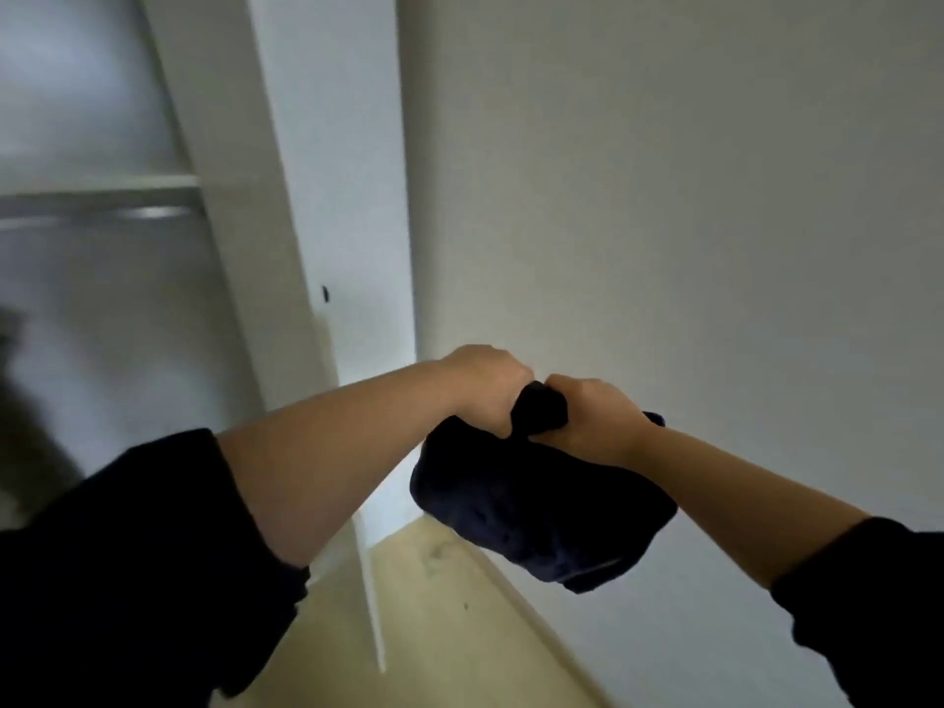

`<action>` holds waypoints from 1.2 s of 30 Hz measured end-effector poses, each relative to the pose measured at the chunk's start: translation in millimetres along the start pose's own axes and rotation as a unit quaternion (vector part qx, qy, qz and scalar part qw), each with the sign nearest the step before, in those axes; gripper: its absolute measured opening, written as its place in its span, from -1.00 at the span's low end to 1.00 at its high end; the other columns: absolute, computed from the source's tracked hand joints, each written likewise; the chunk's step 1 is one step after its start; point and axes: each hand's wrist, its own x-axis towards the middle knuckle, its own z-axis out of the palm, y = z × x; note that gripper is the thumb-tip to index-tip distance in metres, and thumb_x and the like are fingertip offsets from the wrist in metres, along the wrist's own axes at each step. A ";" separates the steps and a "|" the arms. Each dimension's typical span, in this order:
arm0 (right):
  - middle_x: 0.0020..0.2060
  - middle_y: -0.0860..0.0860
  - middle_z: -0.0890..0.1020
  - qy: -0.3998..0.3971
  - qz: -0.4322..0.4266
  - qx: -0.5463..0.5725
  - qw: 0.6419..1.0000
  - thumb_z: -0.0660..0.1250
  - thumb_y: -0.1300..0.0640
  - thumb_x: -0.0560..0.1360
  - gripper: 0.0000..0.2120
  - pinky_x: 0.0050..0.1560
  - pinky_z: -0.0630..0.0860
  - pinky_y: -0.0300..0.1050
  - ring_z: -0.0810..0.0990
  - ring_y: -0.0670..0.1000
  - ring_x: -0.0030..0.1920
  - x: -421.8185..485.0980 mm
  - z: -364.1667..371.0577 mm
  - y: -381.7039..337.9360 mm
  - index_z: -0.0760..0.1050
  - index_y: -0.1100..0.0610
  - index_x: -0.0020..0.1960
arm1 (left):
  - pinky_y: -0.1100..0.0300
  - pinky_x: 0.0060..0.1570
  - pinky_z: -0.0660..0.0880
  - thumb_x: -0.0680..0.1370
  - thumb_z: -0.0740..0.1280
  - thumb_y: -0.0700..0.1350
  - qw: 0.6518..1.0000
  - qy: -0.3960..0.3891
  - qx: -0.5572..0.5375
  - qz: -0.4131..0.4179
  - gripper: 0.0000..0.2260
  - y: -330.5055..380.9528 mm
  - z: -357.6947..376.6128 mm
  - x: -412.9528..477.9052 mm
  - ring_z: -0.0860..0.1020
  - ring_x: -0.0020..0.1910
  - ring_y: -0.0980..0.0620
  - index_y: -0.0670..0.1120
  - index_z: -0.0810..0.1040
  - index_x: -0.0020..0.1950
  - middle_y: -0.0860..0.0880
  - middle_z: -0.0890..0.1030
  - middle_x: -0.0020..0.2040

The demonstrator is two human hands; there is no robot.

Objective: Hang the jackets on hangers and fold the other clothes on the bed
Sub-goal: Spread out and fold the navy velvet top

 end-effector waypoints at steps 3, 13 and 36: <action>-0.20 -0.11 0.54 -0.033 -0.094 0.039 0.994 0.39 -0.13 0.42 -0.72 -0.15 0.42 -0.12 0.54 0.01 -0.17 58.4 36.8 -87.0 0.37 -0.02 -0.05 | 0.15 -0.33 0.47 0.35 0.37 0.02 0.994 -0.033 -0.022 -0.098 -0.84 -81.5 20.0 -77.5 0.53 -0.28 0.02 0.04 0.45 -0.14 0.06 0.53 -0.26; -0.03 -0.06 0.60 -0.155 -0.290 0.111 0.938 0.41 -0.15 0.40 -0.57 0.02 0.51 -0.07 0.58 -0.01 -0.05 134.4 112.3 -322.0 0.41 0.01 0.16 | 0.09 -0.15 0.57 0.32 0.43 0.01 0.923 -0.034 -0.146 -0.355 -0.84 -215.7 57.9 -303.4 0.57 -0.23 0.03 0.03 0.49 -0.21 0.03 0.58 -0.24; -0.05 0.04 0.56 -0.026 -0.406 0.052 0.912 0.44 0.17 0.33 -0.66 -0.14 0.36 -0.19 0.50 0.02 -0.08 440.1 88.2 -593.8 0.49 0.15 0.09 | 0.19 -0.26 0.37 0.38 0.44 -0.08 0.859 0.118 -0.128 -0.481 -0.81 -558.8 -2.5 -437.4 0.48 -0.17 0.05 0.02 0.41 -0.23 0.05 0.48 -0.20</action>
